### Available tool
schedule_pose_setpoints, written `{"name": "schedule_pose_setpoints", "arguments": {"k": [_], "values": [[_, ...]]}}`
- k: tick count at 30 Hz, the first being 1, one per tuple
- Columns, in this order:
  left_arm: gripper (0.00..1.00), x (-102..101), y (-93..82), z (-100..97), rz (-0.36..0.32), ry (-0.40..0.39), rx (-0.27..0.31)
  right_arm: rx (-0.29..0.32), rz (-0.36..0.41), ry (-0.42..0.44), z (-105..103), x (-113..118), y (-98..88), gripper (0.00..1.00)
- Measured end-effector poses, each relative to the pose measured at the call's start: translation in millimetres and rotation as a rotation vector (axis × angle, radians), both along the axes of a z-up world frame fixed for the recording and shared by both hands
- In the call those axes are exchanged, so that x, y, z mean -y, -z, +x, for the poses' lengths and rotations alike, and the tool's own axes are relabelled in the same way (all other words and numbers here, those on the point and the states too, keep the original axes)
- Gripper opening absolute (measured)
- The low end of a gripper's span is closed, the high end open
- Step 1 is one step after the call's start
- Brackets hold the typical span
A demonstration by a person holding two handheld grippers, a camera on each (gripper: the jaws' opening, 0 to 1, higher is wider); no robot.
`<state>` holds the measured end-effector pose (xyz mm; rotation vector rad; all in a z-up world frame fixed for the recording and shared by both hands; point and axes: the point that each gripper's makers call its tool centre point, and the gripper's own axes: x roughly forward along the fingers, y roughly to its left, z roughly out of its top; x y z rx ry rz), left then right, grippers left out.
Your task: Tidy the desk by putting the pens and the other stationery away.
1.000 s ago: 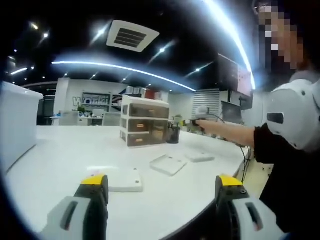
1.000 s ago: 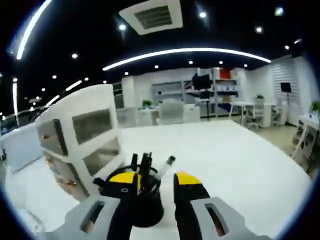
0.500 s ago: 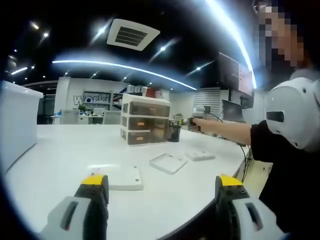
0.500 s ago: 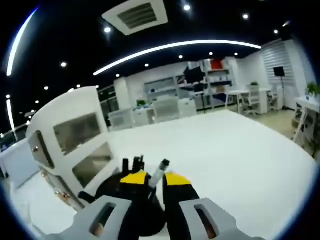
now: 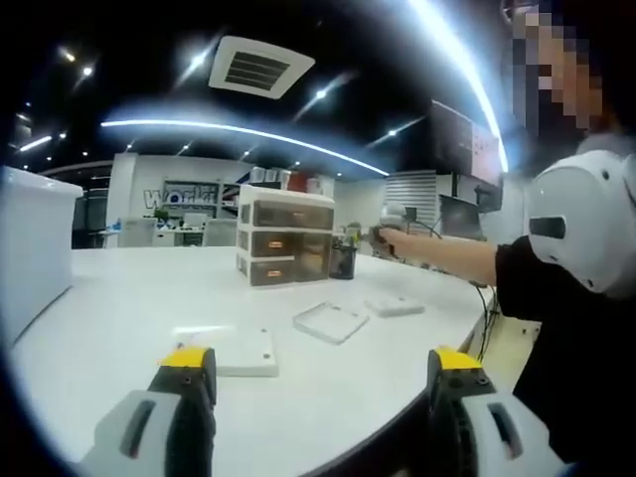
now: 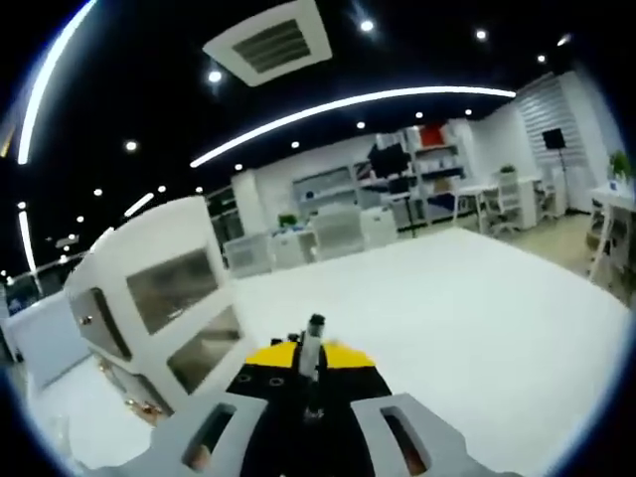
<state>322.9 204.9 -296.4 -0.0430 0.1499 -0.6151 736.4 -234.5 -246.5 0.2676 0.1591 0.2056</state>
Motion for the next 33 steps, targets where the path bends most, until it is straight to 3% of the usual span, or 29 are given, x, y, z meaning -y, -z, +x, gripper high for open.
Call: {"name": "schedule_pose_setpoints", "arguments": {"k": [9,22,29,33], "values": [[0.86,1.8,-0.1,-2.2,-0.007,0.013,0.005,0.124,-0.078,-0.019,-18.9,-10.4,-47.2,0.05],[0.86,20.8,-2.0,-5.4,-0.014,0.071,0.018,0.277,-0.102,-0.062,-59.5,-15.3,-116.6,0.05],[0.86,37.2,-6.8,-3.5,-0.021,0.11,0.032,0.326,-0.113,-0.127,-94.5,-35.0,-139.4,0.05],[0.87,53.0,-10.8,-0.7,-0.027,0.147,0.041,0.354,-0.13,-0.192,-125.5,-56.2,-144.3,0.05]]}}
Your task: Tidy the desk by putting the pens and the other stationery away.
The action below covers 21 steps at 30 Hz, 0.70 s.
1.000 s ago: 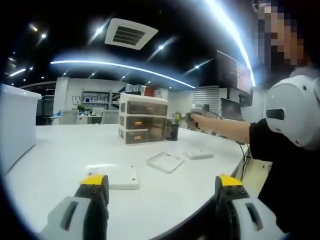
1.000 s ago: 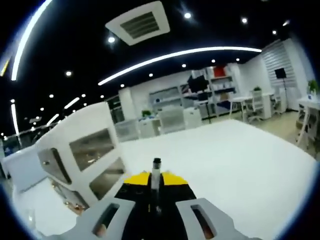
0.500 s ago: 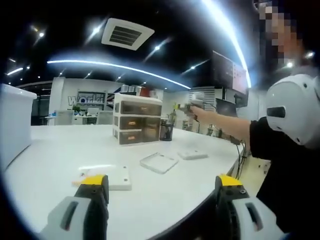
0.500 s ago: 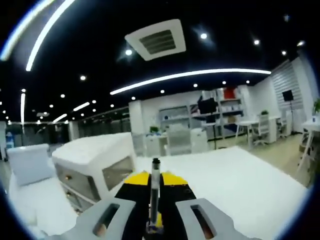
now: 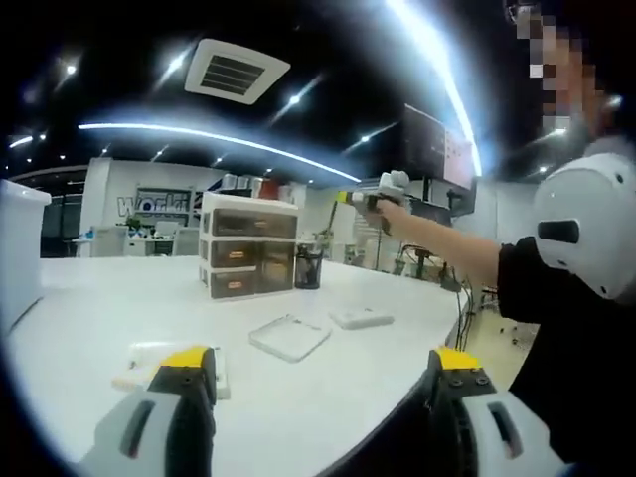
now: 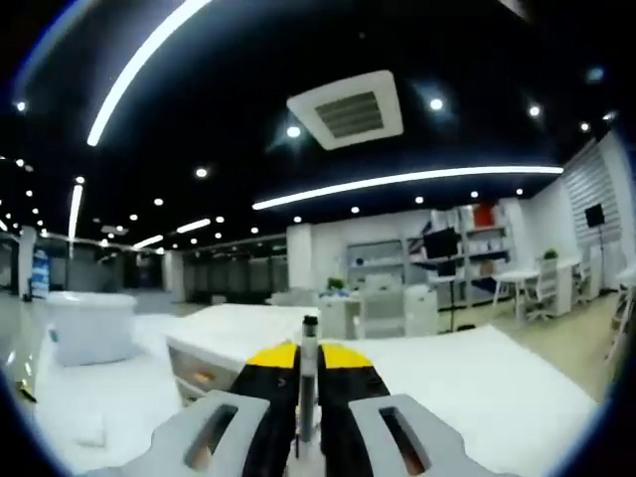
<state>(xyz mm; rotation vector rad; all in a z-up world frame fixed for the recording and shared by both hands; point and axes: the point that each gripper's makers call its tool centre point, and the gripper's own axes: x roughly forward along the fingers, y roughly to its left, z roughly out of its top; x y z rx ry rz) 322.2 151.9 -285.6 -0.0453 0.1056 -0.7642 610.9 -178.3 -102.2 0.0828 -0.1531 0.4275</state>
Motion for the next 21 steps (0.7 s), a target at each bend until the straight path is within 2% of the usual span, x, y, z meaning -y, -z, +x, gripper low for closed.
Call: {"name": "schedule_pose_setpoints", "arguments": {"k": [5,14,17,18,19,21], "values": [[0.87,27.4,-1.2,1.9,0.012,0.064,0.004,0.009,-0.013,-0.067,-35.5,-20.8,6.3,0.05],[0.87,78.4,-7.3,16.8,0.027,0.154,0.017,-0.001,0.001,-0.181,-91.6,-50.2,34.7,0.05],[0.87,83.9,-5.9,28.9,0.109,0.128,0.066,-0.014,-0.006,-0.226,-108.7,-63.9,44.9,0.05],[0.87,86.6,-2.5,35.2,0.167,0.111,0.086,-0.019,-0.011,-0.244,-115.9,-70.5,48.7,0.05],[0.87,91.2,-1.8,37.8,0.187,0.112,0.099,-0.019,-0.011,-0.253,-120.0,-73.8,50.3,0.05],[0.87,100.8,-4.1,41.5,0.168,0.121,0.102,-0.018,-0.015,-0.285,-133.7,-85.3,54.3,0.05]]}}
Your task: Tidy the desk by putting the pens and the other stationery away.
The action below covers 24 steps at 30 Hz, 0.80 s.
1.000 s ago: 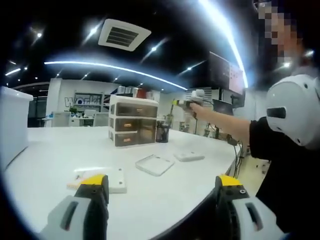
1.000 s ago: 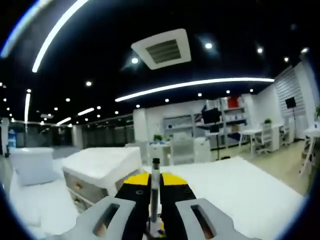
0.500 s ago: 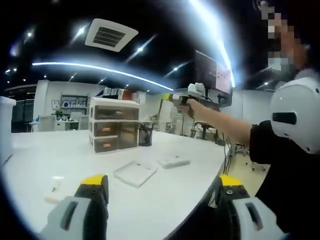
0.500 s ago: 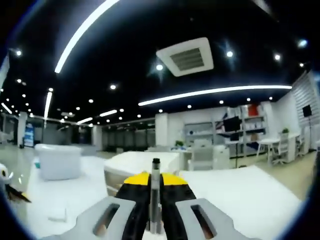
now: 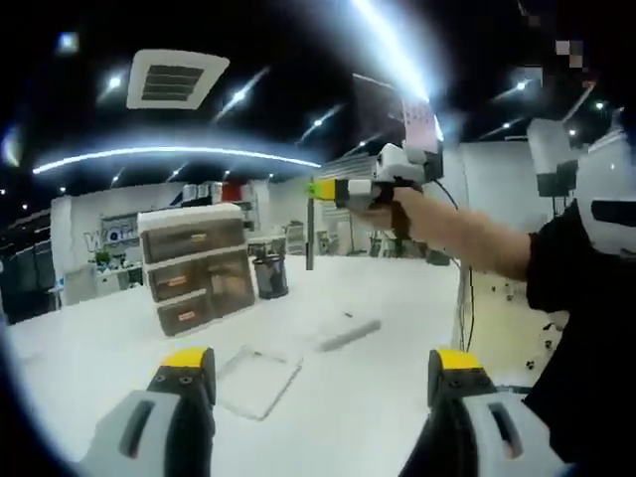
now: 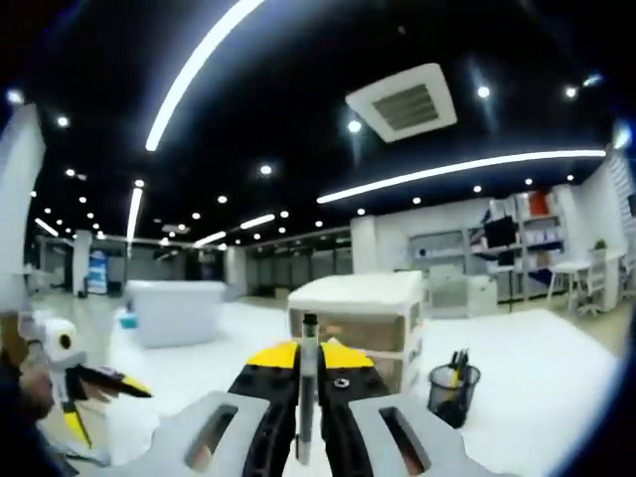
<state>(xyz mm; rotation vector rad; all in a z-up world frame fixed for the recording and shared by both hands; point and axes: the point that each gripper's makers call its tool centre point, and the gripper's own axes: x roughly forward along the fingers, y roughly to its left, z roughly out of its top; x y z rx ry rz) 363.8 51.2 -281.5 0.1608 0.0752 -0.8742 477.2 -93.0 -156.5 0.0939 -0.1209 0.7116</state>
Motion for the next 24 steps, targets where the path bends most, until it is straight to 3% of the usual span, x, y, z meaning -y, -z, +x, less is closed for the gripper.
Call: {"name": "schedule_pose_setpoints", "arguments": {"k": [2,7,10,14,17,24], "values": [[0.87,11.7,-6.8,1.7,-0.065,0.031,-0.017,0.007,-0.002,-0.031,-14.4,-12.1,2.5,0.05],[0.85,29.0,-12.9,8.7,-0.092,0.057,-0.014,0.015,-0.001,-0.107,-46.0,-38.9,9.4,0.05],[0.84,41.9,-16.3,6.4,-0.168,0.113,-0.062,0.022,0.0,-0.135,-62.0,-51.2,12.5,0.05],[0.79,50.2,-11.1,9.7,-0.139,0.1,-0.038,0.023,0.018,-0.178,-80.5,-64.0,12.3,0.05],[0.74,57.2,-9.7,6.0,-0.158,0.122,-0.041,0.024,0.026,-0.205,-93.8,-72.9,13.0,0.05],[0.59,63.1,-8.8,0.7,-0.149,0.163,-0.018,-0.012,0.026,-0.248,-107.9,-86.7,22.3,0.05]]}}
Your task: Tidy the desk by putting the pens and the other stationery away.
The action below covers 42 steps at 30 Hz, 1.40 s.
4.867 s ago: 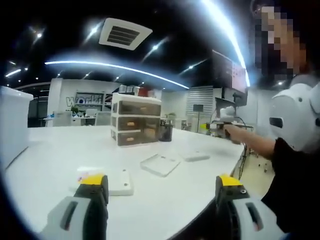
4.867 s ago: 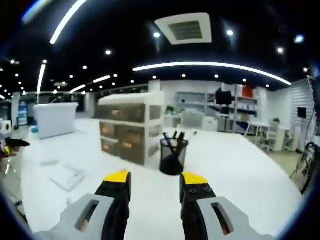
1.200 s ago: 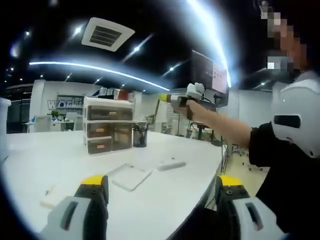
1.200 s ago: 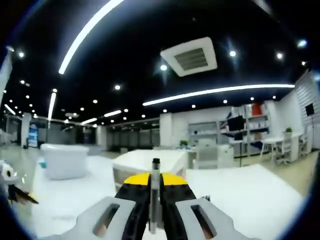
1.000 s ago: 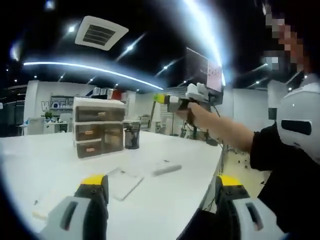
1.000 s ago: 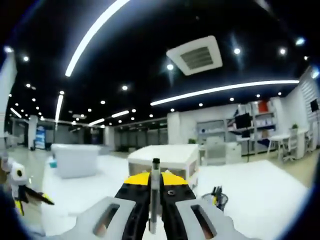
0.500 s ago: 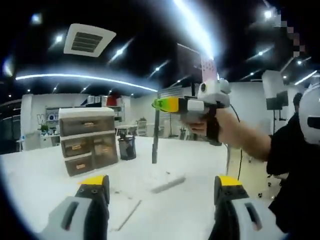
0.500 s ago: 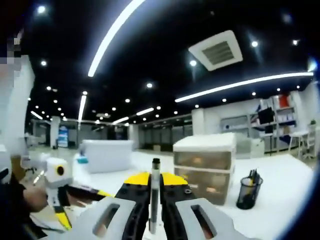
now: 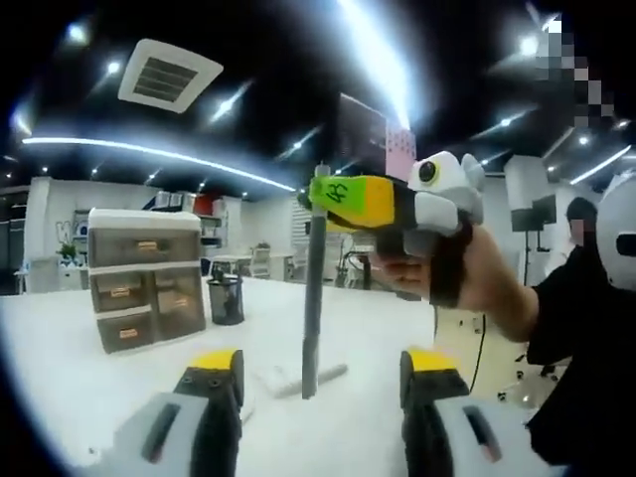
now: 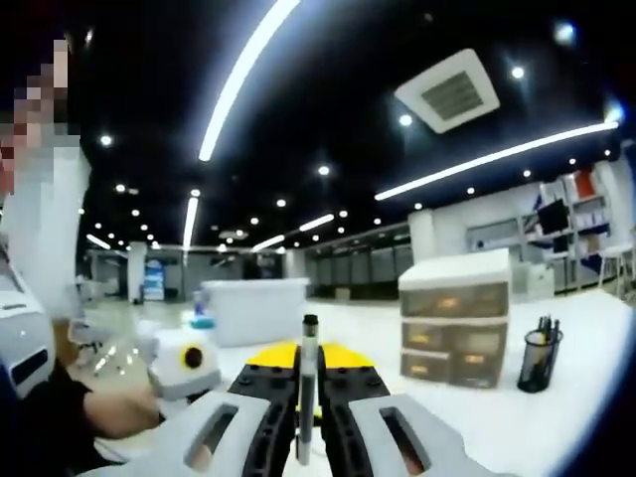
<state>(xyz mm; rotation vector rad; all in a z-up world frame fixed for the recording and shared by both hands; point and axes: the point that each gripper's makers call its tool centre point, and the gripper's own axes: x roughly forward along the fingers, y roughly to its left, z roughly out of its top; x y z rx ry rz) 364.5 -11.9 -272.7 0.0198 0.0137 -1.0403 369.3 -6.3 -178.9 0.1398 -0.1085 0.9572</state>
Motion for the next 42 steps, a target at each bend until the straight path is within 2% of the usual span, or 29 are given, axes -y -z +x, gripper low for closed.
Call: {"name": "schedule_pose_setpoints", "arguments": {"k": [3,7,12,20,24,28,30,36,39,40,42], "values": [[0.49,0.8,1.2,-0.6,0.02,-0.001,0.021,-0.006,-0.003,-0.006,-1.4,-1.9,2.0,0.05],[0.37,-4.4,2.5,1.6,0.013,0.007,0.014,-0.015,0.001,-0.012,-3.1,-3.5,3.6,0.05],[0.08,-5.7,4.9,-1.7,0.004,0.034,0.027,-0.026,0.01,-0.013,-4.1,-3.3,5.4,0.05],[0.08,-6.9,11.1,0.8,0.031,0.022,0.017,-0.036,0.011,-0.015,-5.2,-4.4,11.2,0.05],[0.07,-8.7,15.6,2.2,0.06,0.015,0.005,0.004,-0.049,0.011,-3.5,-3.6,17.4,0.07],[0.07,-11.6,18.3,3.0,0.077,0.016,-0.011,-0.003,-0.072,0.015,-3.3,-3.4,23.7,0.13],[0.07,-14.5,20.2,4.5,0.106,0.008,-0.001,-0.007,-0.076,0.018,-3.0,-2.1,26.4,0.15],[0.07,-34.3,23.1,17.7,0.288,-0.091,0.107,-0.007,-0.1,0.054,0.1,14.0,33.9,0.19],[0.07,-48.4,19.7,26.5,0.416,-0.15,0.219,-0.035,-0.095,0.059,1.8,24.3,37.0,0.21],[0.07,-55.2,13.4,32.3,0.466,-0.175,0.294,-0.045,-0.091,0.056,1.6,26.7,37.6,0.22],[0.07,-63.9,6.4,36.9,0.558,-0.201,0.398,-0.069,-0.084,0.05,1.7,31.5,39.3,0.24]]}}
